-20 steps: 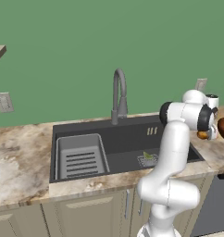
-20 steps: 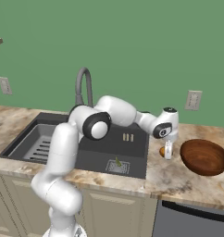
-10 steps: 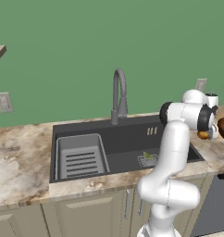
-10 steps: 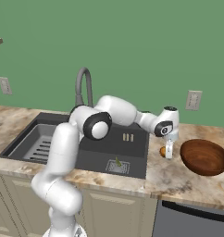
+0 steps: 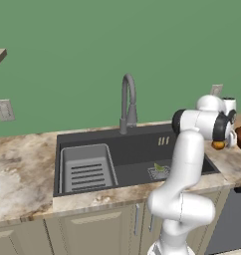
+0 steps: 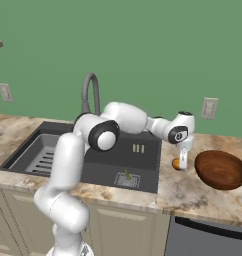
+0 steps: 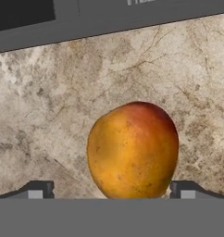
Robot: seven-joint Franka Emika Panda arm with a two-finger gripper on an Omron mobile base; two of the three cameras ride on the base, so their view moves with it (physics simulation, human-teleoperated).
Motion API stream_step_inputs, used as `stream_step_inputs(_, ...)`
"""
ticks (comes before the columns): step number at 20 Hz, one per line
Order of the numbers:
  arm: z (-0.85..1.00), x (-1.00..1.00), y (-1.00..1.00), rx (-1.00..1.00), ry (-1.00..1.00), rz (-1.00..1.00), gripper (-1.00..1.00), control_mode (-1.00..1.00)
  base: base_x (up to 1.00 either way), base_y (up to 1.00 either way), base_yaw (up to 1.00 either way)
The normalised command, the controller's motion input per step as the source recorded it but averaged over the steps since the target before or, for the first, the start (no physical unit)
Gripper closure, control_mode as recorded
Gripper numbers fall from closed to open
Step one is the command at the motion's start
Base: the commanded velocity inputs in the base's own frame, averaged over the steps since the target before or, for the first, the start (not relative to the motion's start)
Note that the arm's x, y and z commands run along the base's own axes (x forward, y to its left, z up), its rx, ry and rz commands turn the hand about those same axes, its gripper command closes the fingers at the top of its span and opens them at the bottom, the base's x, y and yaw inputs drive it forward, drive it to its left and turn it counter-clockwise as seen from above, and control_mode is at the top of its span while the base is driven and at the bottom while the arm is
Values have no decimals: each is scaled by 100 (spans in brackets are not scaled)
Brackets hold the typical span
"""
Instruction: Remove the mango and lemon wedge from the sink. Then move the bowl and cup from the counter to the sink for washing.
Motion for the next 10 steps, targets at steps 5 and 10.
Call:
stream_step_inputs(5,21,-10,4,2,0,0,-100,-100,0,0,0)
stream_step_inputs(10,22,-7,9,1,0,0,-100,-100,0,0,0)
